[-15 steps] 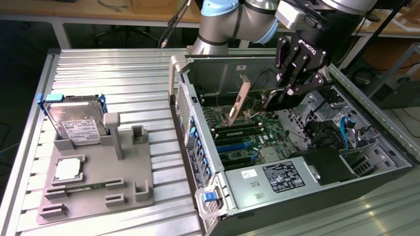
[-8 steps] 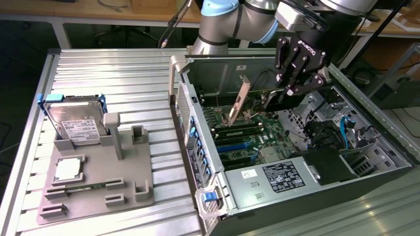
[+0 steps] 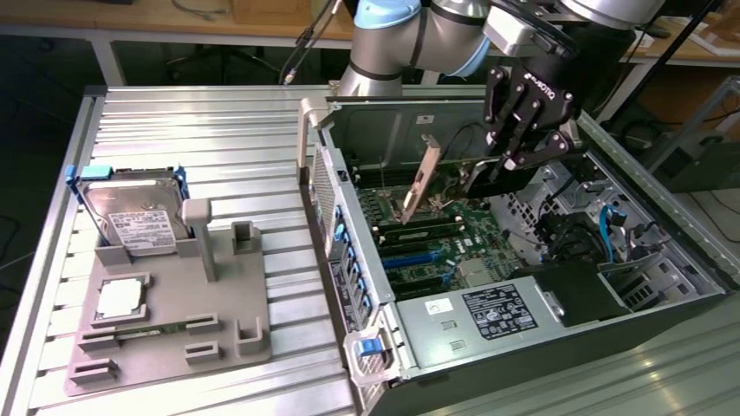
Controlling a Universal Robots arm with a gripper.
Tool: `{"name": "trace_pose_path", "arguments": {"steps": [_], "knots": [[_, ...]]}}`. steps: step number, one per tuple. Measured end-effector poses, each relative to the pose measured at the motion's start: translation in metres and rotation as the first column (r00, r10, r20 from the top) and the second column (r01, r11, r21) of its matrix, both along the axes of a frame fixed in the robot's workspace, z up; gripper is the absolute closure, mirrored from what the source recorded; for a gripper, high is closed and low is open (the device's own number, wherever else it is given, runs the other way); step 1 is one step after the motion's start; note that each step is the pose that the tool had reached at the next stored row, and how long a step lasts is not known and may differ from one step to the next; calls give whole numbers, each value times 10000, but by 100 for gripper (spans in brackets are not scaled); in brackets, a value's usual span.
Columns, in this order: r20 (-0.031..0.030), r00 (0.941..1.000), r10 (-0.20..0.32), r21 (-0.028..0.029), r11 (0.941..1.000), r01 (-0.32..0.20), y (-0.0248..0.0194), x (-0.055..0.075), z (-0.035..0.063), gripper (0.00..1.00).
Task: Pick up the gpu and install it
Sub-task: 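Insert the gpu into the slot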
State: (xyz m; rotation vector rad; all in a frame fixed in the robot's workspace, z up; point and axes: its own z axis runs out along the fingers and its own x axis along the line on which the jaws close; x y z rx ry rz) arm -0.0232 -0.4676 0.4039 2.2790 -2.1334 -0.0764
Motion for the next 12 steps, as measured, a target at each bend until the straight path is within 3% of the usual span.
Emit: {"name": "trace_pose_path", "arguments": {"steps": [12], "knots": [[11,10000,1,0,10000,-1,0,0,-75,73]]}}
